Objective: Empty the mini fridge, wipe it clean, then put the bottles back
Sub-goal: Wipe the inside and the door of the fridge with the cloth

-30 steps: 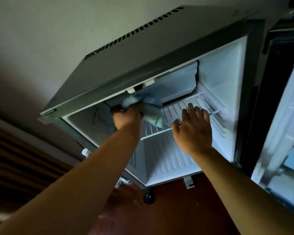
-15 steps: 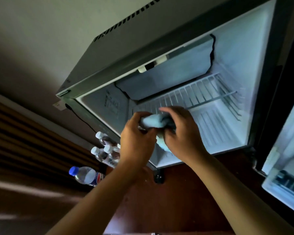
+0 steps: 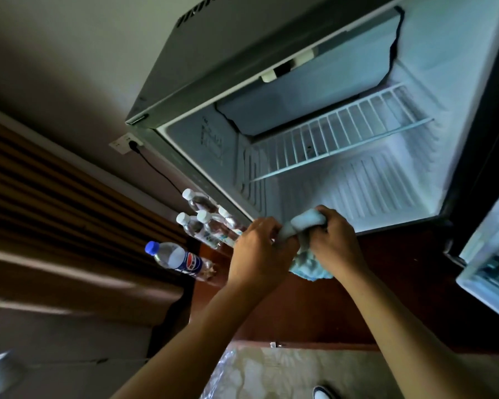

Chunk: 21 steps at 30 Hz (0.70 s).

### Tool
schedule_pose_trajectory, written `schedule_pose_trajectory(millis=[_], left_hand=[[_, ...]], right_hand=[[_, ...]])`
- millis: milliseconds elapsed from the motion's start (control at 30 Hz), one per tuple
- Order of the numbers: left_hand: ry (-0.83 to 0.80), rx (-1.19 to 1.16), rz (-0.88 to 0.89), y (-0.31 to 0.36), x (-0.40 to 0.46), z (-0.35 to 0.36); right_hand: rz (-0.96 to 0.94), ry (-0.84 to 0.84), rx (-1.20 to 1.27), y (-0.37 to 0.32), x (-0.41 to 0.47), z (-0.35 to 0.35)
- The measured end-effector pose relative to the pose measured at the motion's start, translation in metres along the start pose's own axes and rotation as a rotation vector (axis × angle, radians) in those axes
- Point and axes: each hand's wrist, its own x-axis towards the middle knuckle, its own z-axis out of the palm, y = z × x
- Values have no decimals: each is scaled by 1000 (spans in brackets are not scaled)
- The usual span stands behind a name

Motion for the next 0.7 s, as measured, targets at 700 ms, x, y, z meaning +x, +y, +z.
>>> schedule_pose_trajectory(millis=[700], left_hand=[[-214,-570,-250,-67,31,-20]], right_hand=[[506,148,1187,-14,14,102]])
